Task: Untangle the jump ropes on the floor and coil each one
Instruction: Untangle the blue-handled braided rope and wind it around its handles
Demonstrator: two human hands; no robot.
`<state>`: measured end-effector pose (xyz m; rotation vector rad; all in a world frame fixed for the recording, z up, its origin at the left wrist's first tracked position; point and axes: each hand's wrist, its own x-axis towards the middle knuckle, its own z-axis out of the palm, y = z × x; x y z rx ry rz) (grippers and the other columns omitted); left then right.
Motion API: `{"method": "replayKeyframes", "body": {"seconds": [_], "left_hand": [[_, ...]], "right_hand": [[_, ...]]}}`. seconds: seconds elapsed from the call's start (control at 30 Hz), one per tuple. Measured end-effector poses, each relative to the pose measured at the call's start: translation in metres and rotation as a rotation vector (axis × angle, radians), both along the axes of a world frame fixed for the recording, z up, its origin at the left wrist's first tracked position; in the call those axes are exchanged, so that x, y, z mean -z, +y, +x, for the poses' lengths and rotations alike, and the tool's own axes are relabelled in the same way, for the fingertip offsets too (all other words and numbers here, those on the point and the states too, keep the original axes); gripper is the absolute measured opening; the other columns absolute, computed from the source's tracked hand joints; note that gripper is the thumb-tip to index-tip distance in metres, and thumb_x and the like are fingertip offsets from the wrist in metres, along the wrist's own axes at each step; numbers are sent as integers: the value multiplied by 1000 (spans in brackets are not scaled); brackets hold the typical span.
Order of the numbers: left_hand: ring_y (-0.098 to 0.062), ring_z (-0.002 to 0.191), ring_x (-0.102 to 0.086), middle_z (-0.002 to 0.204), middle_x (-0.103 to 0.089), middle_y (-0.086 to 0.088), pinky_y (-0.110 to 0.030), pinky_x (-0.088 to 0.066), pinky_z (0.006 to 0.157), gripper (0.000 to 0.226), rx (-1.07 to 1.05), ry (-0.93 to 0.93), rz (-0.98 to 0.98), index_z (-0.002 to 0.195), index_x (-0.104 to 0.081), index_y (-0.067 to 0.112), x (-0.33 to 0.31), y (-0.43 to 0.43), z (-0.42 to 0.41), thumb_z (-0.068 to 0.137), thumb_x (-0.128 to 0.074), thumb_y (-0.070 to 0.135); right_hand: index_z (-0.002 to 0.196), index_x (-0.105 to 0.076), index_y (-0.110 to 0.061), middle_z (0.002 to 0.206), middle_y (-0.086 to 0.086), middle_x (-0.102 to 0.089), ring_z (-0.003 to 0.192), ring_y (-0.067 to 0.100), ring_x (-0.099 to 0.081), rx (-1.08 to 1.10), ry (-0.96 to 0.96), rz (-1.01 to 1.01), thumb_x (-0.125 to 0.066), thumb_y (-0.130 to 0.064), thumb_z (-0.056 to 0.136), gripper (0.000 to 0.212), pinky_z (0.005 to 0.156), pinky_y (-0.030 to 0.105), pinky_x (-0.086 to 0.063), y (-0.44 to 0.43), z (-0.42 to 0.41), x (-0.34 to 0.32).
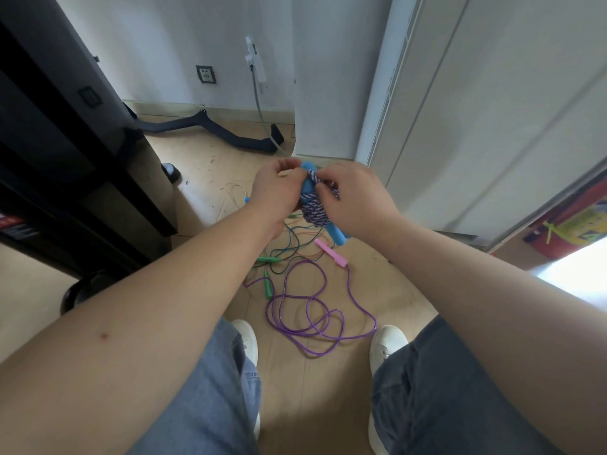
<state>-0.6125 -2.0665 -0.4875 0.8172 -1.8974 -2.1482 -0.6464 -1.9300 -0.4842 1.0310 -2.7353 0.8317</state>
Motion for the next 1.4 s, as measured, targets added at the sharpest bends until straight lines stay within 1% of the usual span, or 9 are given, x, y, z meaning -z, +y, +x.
{"method": "replayKeyframes", "body": {"seconds": [0.13,0.27,0.47,0.63,0.77,0.93,1.1,1.23,1.4], "left_hand": [[-17,89,-70,105,-69,-5,-31,-62,78,22,31,79,-76,117,-60,12,0,4,3,96,-60,7],[-21,98,-71,111,-69,-8,-29,-60,81,25,113,114,-111,116,-59,16,-1,3,5,94,-64,7],[-20,108,-67,113,-68,-4,-42,-56,98,32,187,187,-309,115,-63,21,-4,2,3,93,-54,-1],[2,89,-68,111,-69,0,-16,-54,78,55,220,242,-431,138,-56,25,-9,-2,4,96,-40,-6],[-2,91,-70,115,-72,3,-16,-55,77,53,241,256,-500,144,-52,28,-7,-8,6,96,-60,7],[-10,101,-71,108,-76,-2,-26,-58,84,55,250,229,-392,144,-52,19,-4,-13,7,93,-66,5],[-19,100,-72,107,-74,-16,-24,-59,81,54,256,207,-245,145,-50,12,-4,-2,11,94,-64,0],[-25,103,-72,112,-72,-18,-35,-59,90,56,223,189,-97,143,-49,11,-1,3,10,92,-65,-4],[-27,101,-72,112,-71,-19,-38,-58,92,51,124,146,37,139,-52,7,-1,6,8,91,-67,-3]], "right_hand": [[81,-59,-19,78,-1,-60,76,23,-55,49,-71,39,-48,-14,95,19,64,34,-41,-1,-2,-5],[101,-71,-13,92,3,-69,85,23,-59,16,-116,17,-47,-11,97,25,73,34,-47,5,-3,-5],[109,-77,-23,88,-1,-73,84,19,-62,110,-191,-100,-51,-15,98,29,71,32,-48,8,-3,-10],[118,-75,-23,100,6,-73,93,26,-62,144,-170,-100,-45,-10,98,38,82,40,-52,12,-4,-20],[116,-75,-20,97,7,-71,91,26,-62,76,-256,-65,-43,-10,100,37,83,41,-52,14,-6,-19],[103,-77,-32,88,-5,-76,86,16,-70,200,-467,-317,-63,-15,90,26,87,39,-58,17,-12,-15],[77,-72,-28,78,-7,-73,73,9,-68,262,-576,-462,-73,-12,84,17,76,29,-59,20,-18,-18],[79,-74,-33,77,-12,-73,71,2,-66,177,-600,-395,-68,-11,89,25,65,16,-52,20,-11,-19],[89,-76,-32,83,-13,-74,78,2,-67,181,-600,-408,-65,-14,92,21,69,16,-53,17,-9,-19]]}}
